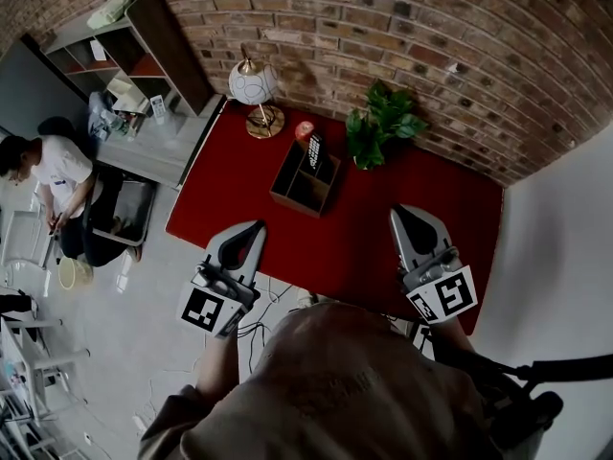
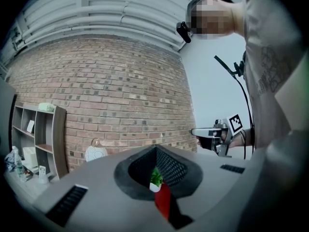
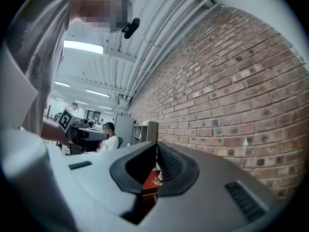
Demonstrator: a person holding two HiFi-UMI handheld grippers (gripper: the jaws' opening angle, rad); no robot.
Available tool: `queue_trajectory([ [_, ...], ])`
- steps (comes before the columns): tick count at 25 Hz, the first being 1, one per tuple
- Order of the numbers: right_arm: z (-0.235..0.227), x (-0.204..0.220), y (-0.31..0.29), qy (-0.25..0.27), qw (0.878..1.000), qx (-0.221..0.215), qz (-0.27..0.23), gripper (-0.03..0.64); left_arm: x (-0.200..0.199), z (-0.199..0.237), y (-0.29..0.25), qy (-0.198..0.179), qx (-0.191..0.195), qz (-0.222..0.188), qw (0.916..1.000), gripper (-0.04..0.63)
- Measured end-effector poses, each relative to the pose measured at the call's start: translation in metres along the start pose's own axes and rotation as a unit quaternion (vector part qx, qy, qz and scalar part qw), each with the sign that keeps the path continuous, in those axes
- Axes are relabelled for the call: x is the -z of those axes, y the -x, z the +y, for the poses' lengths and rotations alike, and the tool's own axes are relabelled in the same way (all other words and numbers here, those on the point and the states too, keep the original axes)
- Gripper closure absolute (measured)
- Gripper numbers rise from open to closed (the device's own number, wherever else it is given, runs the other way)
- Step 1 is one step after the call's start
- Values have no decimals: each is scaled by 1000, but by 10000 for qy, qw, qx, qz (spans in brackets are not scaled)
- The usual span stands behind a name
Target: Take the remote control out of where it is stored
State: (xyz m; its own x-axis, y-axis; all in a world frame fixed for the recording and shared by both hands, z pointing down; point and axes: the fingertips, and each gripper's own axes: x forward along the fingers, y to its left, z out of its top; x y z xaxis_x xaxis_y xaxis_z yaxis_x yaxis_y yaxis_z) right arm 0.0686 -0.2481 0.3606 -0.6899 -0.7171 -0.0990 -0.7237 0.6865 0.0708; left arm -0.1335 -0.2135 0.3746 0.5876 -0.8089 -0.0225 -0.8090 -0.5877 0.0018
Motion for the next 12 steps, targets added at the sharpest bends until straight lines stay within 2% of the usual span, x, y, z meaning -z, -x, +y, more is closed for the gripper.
queue_trajectory([
  [5, -1, 0, -3, 47, 10000, -42, -26, 603, 1, 6, 3, -70, -182, 6, 9998, 597],
  [12, 2, -2, -8, 83, 9999, -109, -4, 603, -1, 10, 5, -96, -226, -21, 9997, 597],
])
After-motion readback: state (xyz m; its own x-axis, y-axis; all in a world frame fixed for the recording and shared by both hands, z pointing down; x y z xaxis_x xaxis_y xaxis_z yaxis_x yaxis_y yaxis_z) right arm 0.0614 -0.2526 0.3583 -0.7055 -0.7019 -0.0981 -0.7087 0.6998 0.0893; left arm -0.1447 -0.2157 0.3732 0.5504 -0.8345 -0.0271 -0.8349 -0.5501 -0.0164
